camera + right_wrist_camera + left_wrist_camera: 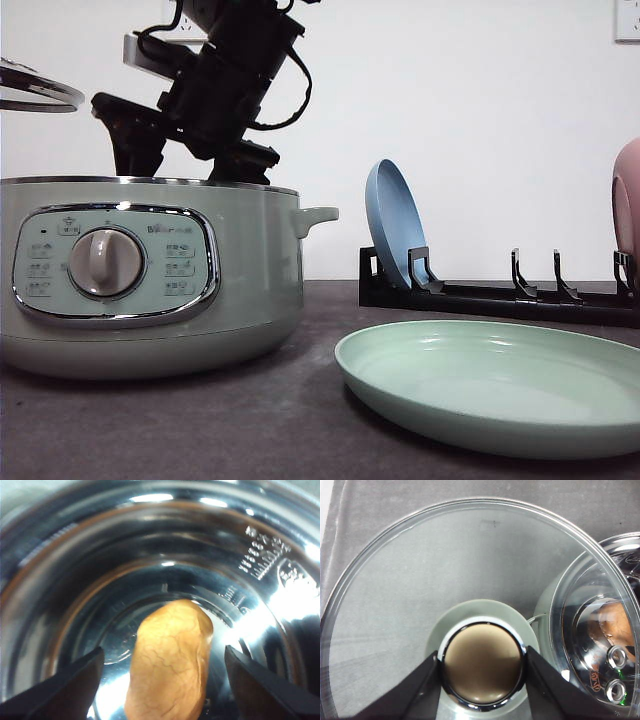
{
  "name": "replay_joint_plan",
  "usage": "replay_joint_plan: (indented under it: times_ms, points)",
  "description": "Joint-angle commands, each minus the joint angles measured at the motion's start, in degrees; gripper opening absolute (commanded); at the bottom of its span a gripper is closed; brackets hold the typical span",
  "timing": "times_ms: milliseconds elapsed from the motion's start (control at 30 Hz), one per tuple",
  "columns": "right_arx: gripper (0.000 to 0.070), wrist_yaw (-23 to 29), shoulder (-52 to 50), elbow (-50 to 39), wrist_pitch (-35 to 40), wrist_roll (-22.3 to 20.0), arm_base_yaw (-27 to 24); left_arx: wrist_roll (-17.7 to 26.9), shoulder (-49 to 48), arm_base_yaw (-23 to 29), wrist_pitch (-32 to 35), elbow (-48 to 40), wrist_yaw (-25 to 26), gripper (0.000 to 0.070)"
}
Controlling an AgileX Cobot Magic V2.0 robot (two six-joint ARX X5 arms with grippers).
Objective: Transfer potato from steamer to green plate
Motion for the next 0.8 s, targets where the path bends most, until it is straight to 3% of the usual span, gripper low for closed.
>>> replay_joint_plan:
  times_ms: [0, 600, 700, 767]
  points:
    - [0.0485, 0.1, 2.1, 1.5, 0.5, -0.7, 0.9, -0.6, -0.6, 0.1, 1.7, 1.6, -0.2, 0.0003]
    - [0.0480, 1.4, 4.6, 1.4, 0.2, -0.8, 1.2, -0.5, -0.6, 0.1, 1.7, 1.6, -0.1, 0.0003]
    - [0.0470, 1.4, 4.9, 1.4, -0.7, -0.8, 1.2, -0.5, -0.6, 0.1, 1.7, 1.6, -0.1, 0.0003]
    - [0.0426, 1.4, 5.1, 1.4, -0.7, -0.8, 1.3, -0.5, -0.6, 0.1, 1.7, 1.6, -0.1, 0.0003]
